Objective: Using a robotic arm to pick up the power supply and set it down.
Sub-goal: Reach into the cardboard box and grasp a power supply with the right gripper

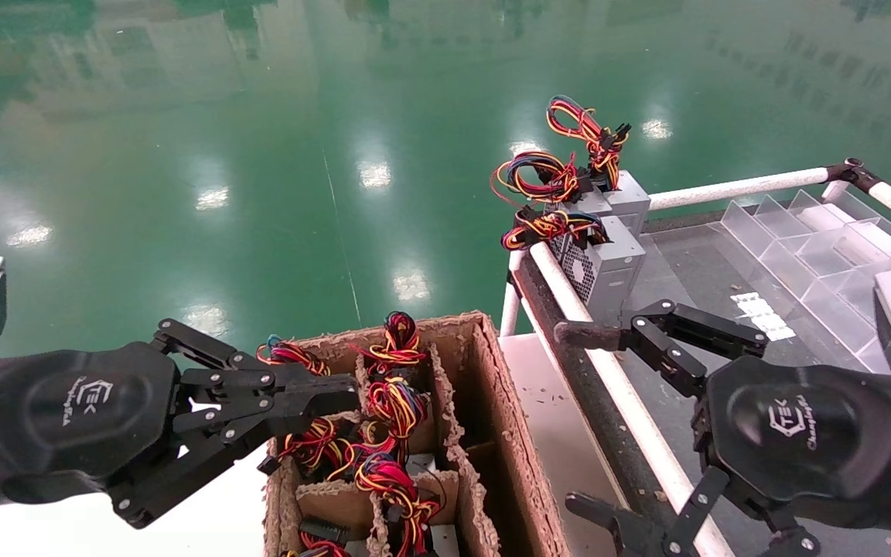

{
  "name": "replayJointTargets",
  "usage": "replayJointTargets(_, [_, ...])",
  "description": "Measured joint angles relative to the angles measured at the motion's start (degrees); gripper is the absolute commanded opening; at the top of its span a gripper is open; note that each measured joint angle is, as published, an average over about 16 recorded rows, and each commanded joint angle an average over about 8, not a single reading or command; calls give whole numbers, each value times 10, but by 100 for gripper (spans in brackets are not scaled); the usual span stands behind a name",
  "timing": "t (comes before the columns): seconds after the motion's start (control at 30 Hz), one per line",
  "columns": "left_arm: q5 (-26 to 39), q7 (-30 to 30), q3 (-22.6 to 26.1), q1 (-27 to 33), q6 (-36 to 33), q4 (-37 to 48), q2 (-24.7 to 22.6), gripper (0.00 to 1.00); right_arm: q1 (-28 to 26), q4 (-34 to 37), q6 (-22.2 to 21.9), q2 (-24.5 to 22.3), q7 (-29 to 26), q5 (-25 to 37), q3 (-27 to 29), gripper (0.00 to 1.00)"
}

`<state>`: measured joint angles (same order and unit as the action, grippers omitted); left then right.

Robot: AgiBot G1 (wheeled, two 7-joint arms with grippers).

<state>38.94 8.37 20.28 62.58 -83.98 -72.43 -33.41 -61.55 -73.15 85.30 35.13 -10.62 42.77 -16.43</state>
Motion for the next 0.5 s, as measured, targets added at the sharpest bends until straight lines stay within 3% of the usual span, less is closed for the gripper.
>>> replayJointTargets(0.07, [0,0,0,0,0,0,0,100,0,2,-1,0,-1,5,-2,100])
replayJointTargets(0.5, [0,0,0,0,0,0,0,100,-27,33,-11,32,-21,78,-47,100])
